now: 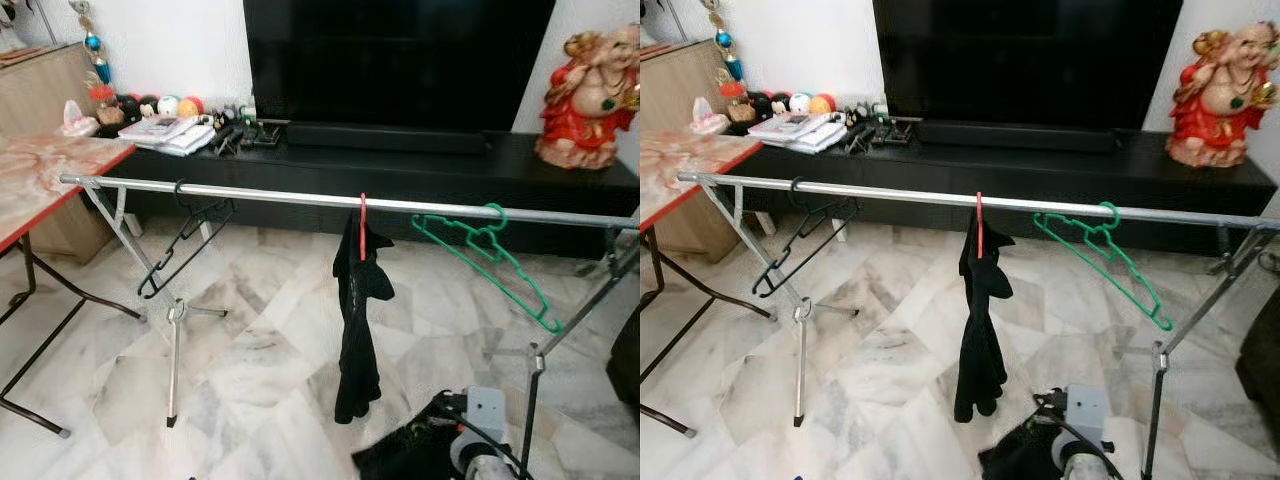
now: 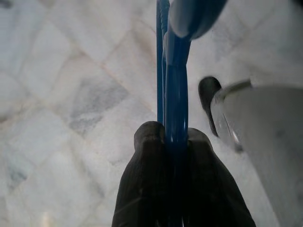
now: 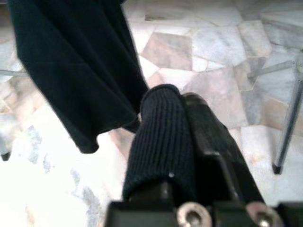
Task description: Hang hanger
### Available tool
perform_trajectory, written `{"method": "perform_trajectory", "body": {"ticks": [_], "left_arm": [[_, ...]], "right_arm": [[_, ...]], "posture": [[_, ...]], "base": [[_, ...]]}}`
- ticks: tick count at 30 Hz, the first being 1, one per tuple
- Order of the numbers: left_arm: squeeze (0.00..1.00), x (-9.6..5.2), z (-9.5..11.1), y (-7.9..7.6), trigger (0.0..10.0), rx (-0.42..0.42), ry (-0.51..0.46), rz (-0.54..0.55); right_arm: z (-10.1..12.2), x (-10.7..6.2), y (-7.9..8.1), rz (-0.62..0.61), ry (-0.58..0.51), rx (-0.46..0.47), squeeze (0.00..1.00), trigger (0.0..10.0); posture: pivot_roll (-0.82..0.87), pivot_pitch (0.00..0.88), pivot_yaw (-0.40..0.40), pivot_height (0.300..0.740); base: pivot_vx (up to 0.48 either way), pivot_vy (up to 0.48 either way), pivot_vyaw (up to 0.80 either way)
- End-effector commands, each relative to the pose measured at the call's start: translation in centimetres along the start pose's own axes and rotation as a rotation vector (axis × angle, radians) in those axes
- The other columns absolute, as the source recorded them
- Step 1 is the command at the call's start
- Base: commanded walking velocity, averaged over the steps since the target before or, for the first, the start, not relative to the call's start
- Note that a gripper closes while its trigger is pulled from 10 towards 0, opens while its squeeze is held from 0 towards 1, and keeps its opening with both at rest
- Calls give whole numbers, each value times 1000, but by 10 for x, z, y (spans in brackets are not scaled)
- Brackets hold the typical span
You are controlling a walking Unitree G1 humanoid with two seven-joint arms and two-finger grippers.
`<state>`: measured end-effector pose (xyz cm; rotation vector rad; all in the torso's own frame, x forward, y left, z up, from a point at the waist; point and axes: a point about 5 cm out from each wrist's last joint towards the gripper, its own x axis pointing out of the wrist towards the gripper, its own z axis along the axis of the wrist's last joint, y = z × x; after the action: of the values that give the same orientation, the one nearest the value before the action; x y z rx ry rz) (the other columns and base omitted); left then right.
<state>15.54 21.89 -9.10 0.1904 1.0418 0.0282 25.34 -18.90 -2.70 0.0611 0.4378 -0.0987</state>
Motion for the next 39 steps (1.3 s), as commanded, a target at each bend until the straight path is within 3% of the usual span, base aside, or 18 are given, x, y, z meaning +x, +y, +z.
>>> {"method": "perform_trajectory", "body": {"ticks": [1, 6, 19, 29, 39], "left_arm": [[0, -2, -13, 1, 10000, 1, 46, 5], [0, -2, -14, 0, 10000, -6, 55, 7], [0, -2, -18, -8, 10000, -2, 67, -5], [0, -2, -19, -29, 10000, 5, 71, -27], [0, -2, -17, -30, 10000, 16, 68, -28]], "right_arm": [[8, 3, 3, 10, -32, -9, 0, 10000], [8, 3, 3, 11, -31, -9, 0, 10000], [7, 3, 4, 14, -27, -14, 0, 10000], [7, 3, 5, 16, -27, -17, 0, 10000], [7, 3, 5, 17, -26, -20, 0, 10000]], "posture": [[4, 14, 34, 740], [4, 14, 34, 740], [5, 15, 37, 740], [4, 4, 41, 740], [4, 8, 41, 740]], "base": [[0, 0, 0], [0, 0, 0], [0, 479, 0], [0, 477, 0], [0, 476, 0]]}}
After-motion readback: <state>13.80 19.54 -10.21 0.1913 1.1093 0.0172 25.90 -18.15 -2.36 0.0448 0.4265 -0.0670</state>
